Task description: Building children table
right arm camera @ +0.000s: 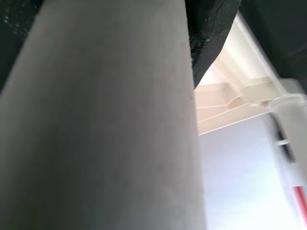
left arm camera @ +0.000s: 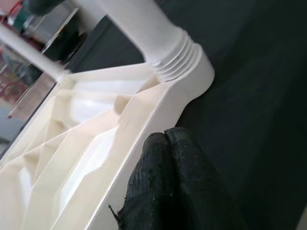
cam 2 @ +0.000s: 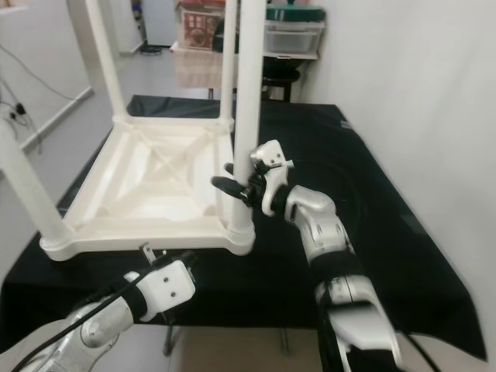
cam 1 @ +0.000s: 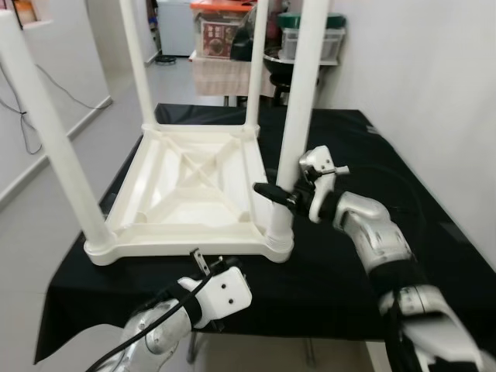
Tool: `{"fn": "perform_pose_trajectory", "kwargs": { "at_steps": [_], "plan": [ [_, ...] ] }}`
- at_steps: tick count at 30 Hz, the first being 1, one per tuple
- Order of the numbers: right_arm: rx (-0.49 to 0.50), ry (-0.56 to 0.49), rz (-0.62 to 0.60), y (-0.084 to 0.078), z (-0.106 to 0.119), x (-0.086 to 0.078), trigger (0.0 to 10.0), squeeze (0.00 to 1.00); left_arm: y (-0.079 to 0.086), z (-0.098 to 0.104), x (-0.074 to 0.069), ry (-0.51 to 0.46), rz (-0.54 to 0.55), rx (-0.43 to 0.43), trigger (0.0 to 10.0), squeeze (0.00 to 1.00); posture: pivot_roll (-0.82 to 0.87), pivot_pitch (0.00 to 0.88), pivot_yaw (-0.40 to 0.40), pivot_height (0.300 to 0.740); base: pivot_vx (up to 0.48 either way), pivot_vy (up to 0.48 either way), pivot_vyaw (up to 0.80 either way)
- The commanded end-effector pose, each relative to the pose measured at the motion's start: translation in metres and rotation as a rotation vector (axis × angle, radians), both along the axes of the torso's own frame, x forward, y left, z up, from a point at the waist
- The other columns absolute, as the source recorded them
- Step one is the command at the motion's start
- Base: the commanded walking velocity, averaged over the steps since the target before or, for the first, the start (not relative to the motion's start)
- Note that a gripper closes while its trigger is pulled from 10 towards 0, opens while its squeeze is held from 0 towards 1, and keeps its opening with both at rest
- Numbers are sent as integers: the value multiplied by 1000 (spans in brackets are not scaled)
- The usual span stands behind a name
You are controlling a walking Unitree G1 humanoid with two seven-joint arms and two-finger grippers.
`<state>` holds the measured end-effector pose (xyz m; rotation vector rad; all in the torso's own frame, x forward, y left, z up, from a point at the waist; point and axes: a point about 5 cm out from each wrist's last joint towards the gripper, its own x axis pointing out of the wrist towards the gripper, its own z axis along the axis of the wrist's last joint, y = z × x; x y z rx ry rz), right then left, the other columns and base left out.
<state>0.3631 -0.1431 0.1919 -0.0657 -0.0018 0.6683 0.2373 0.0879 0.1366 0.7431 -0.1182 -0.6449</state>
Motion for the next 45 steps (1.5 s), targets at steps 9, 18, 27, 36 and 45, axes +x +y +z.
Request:
{"fn": "perform_pose_trajectory", "kwargs": {
  "at_steps": [9,18,27,36,45],
  "plan": [
    [-19,159,-445,48,-54,-73,0,0,6,-8,12,-15,113,58,10000,0,-31,0,-32,740,0,0,0],
    [28,61,-289,53,-30,-53,10000,1000,0,-20,23,32,91,121,10000,0,-45,0,-27,740,0,0,0],
    [73,-37,156,46,3,-53,10000,906,-4,-25,26,99,98,75,10000,0,-42,0,-38,740,0,0,0],
    [30,-45,361,11,13,-19,1216,0,-8,-28,29,102,99,78,10000,0,-32,0,-52,740,0,0,0],
    [66,10,345,4,8,-4,0,0,-10,-30,32,106,100,76,10000,0,-42,0,-51,740,0,0,0]
  ]
}}
